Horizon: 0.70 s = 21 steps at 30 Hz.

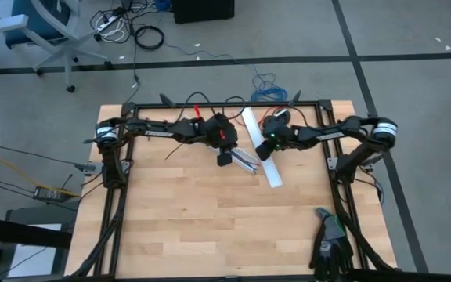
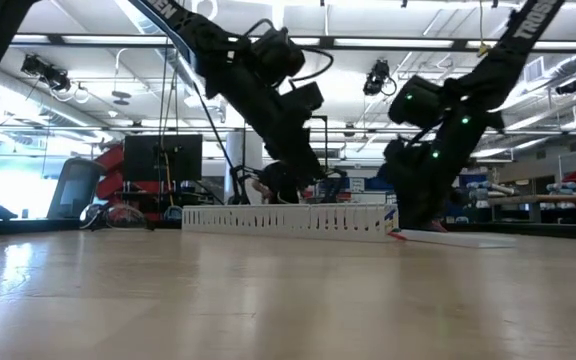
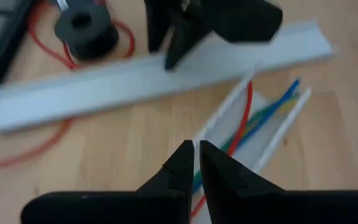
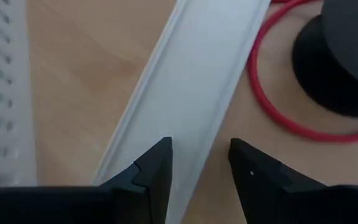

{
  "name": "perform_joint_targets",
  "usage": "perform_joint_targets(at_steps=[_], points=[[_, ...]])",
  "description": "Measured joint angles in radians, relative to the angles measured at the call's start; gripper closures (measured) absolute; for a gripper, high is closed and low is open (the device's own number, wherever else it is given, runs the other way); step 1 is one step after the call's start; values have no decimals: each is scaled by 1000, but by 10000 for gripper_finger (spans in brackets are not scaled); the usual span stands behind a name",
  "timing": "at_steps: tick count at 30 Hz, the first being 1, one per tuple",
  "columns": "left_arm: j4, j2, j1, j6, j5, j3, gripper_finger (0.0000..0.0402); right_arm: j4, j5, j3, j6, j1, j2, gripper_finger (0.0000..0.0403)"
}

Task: Ziptie cables
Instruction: Close the white cable duct

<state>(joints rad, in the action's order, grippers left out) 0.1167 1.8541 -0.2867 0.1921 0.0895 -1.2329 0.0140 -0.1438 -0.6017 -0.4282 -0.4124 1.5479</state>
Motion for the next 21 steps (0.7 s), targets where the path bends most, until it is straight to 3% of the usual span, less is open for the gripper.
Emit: perform_joint_targets(at_steps=[5,10,21], points=[[5,2,0,-1,0,1,366,-66,49,-95,17,-31,106,282],[23,2,0,-1,0,1,366,-86,33,-120,65,-36,141,383],[41,-6,-5,-19,-25,4,366,-274,-109,-114,136,55,-65,403]])
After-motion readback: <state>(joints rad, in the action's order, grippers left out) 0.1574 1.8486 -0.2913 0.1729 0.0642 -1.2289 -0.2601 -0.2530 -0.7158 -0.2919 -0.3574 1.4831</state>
